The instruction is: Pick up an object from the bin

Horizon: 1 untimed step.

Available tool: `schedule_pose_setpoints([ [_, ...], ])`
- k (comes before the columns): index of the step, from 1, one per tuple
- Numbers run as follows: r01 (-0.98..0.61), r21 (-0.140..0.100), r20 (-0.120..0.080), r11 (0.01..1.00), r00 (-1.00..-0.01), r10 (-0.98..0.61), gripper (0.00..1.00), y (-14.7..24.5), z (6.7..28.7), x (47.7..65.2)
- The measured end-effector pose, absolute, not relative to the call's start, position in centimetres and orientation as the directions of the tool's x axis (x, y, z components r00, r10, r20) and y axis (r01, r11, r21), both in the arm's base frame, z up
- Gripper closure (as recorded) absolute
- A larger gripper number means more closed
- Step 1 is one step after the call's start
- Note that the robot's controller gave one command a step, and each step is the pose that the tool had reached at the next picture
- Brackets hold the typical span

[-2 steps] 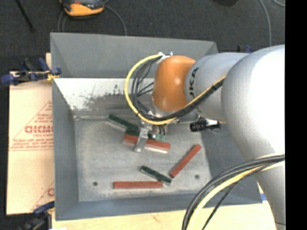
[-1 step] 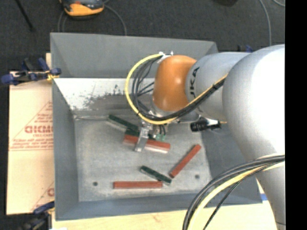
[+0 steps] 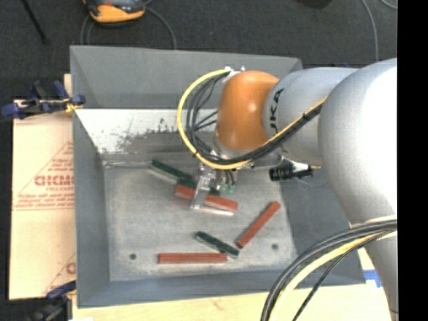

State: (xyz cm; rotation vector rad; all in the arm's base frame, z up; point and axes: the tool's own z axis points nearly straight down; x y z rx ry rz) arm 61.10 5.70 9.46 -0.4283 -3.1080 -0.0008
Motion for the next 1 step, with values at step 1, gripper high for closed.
schedule_pose_setpoints([
  [1,0.27,0.001,0.001,0.963,-0.963,0.27,1.0,5.7,11.36,61.25],
])
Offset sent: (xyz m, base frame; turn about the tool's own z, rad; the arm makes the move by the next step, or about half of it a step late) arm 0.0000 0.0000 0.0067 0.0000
